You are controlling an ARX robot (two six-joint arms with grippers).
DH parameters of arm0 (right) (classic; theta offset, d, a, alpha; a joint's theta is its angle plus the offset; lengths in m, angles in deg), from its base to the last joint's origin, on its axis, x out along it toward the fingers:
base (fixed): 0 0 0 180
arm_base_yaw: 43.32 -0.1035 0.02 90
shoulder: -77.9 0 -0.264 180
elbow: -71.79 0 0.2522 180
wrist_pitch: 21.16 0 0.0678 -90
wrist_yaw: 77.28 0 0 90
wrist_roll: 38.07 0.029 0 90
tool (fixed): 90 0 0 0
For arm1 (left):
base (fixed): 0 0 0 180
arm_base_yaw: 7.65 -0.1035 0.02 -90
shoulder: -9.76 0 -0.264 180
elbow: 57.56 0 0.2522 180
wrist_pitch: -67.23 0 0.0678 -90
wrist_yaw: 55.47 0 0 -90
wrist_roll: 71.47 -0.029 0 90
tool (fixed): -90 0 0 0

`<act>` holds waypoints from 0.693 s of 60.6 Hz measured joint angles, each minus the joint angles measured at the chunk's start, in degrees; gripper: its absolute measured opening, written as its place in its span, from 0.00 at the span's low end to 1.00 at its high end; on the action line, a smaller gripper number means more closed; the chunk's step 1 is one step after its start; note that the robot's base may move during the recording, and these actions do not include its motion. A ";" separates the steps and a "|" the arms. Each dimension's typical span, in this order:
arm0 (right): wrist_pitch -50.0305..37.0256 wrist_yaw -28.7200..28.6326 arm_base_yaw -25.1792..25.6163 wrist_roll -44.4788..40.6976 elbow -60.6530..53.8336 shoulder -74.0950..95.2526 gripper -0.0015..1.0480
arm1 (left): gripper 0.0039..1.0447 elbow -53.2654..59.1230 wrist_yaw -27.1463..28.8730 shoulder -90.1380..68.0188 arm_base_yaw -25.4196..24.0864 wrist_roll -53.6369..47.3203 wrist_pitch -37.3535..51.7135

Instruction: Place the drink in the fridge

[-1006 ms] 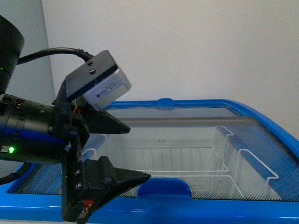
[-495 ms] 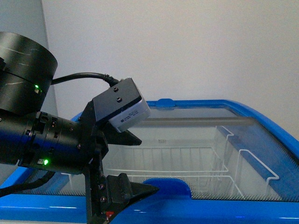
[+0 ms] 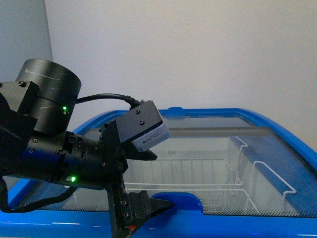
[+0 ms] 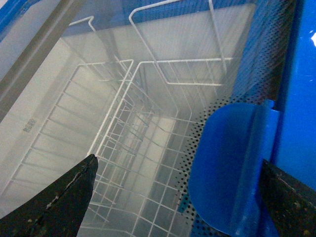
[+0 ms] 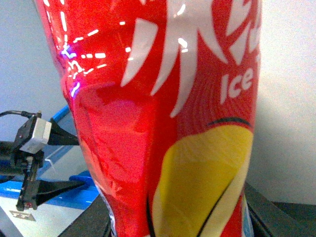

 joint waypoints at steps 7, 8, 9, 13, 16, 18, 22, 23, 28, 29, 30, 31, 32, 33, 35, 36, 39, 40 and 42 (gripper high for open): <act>0.00 0.00 0.00 0.00 0.00 0.00 0.41 | 0.92 -1.73 -1.07 -2.10 0.09 -0.11 0.20; 0.00 0.00 0.00 -0.02 0.00 0.00 0.41 | 0.92 -2.23 -1.31 -2.64 0.09 -0.13 0.20; 0.00 0.00 0.00 0.00 0.00 0.00 0.41 | 0.92 -2.73 -1.57 -3.02 0.09 -0.13 0.17; 0.00 -0.02 0.00 0.00 0.00 0.00 0.41 | 0.92 -4.66 -2.12 -4.68 0.09 -0.13 0.17; 0.00 0.00 0.00 0.00 0.00 0.00 0.41 | 0.92 -6.78 -2.62 -6.21 0.04 -0.11 0.13; 0.00 0.00 0.00 0.00 0.00 0.00 0.41 | 0.92 -8.52 -2.60 -7.37 -0.02 -0.13 0.02; 0.00 -0.02 0.00 0.00 0.00 0.00 0.41 | 0.92 -12.92 -2.12 -9.68 -0.35 -0.42 -1.11; 0.00 0.00 0.00 0.00 0.00 0.00 0.41 | 0.92 -14.21 -1.86 -10.38 -0.44 -0.55 -1.55; 0.00 0.00 0.00 0.00 0.00 0.00 0.41 | 0.92 -21.09 -0.57 -13.92 -0.81 -1.07 -3.19; 0.00 0.00 0.00 0.00 0.00 0.00 0.41 | 0.92 -22.56 -0.24 -14.69 -0.90 -1.22 -3.61; 0.00 0.00 0.00 0.00 0.00 0.00 0.41 | 0.92 -24.06 0.02 -15.47 -0.92 -1.49 -4.07; 0.00 0.00 0.00 0.00 0.00 0.00 0.41 | 0.92 -24.83 0.22 -15.91 -0.94 -1.62 -4.33; 0.00 0.00 0.00 0.00 0.00 0.00 0.41 | 0.92 -25.62 0.35 -16.28 -0.96 -1.64 -4.61; 0.00 0.00 0.00 0.00 0.00 0.00 0.41 | 0.92 -26.38 0.48 -16.68 -0.98 -1.75 -4.92; 0.00 0.00 0.00 -0.02 0.00 0.00 0.41 | 0.92 -29.42 1.05 -18.23 -1.01 -2.05 -5.75; 0.00 0.00 0.00 0.00 0.00 0.00 0.41 | 0.92 -30.84 1.25 -19.04 -1.01 -2.14 -5.95; 0.00 0.00 0.00 0.00 0.00 0.00 0.41 | 0.92 -33.92 2.03 -20.85 -0.98 -2.34 -6.10; 0.00 0.00 0.00 0.00 0.00 0.00 0.41 | 0.92 -34.69 2.19 -21.29 -0.98 -2.40 -6.12; 0.00 0.00 0.00 -0.02 0.00 0.00 0.41 | 0.92 -37.07 2.93 -22.67 -0.98 -2.49 -6.19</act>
